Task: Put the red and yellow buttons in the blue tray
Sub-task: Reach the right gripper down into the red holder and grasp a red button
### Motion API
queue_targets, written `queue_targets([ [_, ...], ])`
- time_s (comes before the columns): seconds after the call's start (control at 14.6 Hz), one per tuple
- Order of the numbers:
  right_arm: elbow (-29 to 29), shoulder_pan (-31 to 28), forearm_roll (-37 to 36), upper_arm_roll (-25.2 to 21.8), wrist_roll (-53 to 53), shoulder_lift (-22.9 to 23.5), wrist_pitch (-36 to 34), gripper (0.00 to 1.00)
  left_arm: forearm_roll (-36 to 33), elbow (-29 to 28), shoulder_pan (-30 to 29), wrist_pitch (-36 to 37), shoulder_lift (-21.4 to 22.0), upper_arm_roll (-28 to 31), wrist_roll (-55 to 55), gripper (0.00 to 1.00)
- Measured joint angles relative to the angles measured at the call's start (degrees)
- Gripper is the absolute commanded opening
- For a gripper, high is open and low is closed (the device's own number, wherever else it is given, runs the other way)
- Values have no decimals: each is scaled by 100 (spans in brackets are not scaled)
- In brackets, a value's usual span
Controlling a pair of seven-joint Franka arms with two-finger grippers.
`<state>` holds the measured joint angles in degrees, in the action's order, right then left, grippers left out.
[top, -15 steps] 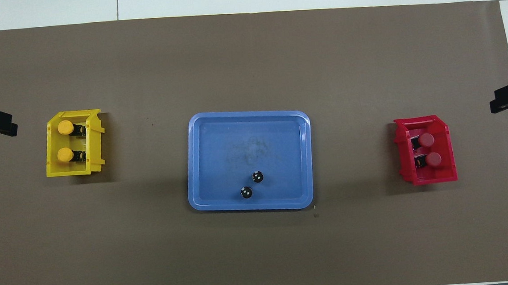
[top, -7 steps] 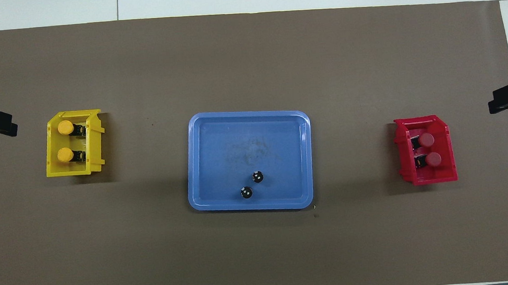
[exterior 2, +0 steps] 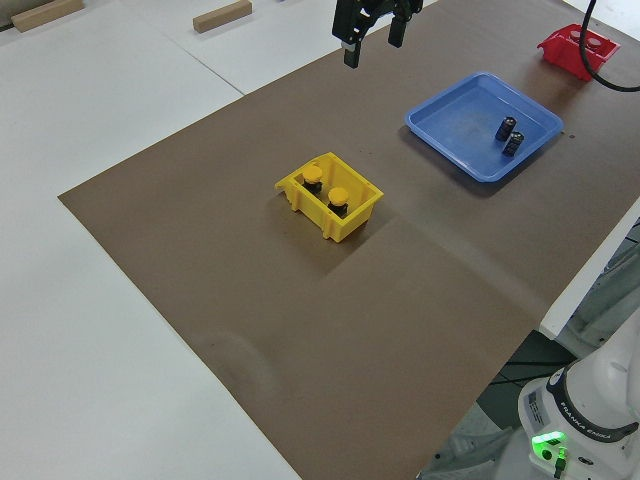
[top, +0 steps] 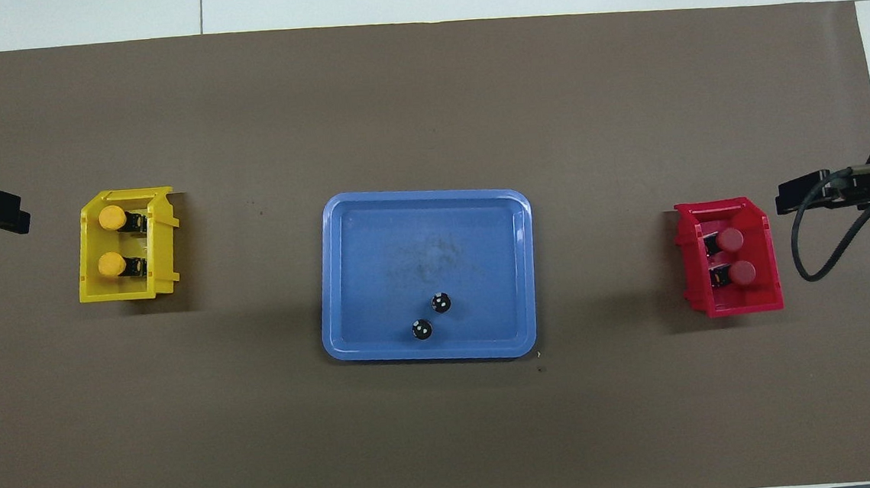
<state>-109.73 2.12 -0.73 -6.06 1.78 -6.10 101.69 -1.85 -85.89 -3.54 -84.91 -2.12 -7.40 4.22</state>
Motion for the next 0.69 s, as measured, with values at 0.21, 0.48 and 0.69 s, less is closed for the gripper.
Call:
queue_targets([
  [0.21,-579,-12,38,-10,189,8,589,87,0,0,0,0,0,0,0,100],
  [0.48,-1146,-90,69,-49,406,185,1280,76,0,0,0,0,0,0,0,100],
  [0.69,-1437,-96,190,-45,422,248,1740,71,0,0,0,0,0,0,0,100],
])
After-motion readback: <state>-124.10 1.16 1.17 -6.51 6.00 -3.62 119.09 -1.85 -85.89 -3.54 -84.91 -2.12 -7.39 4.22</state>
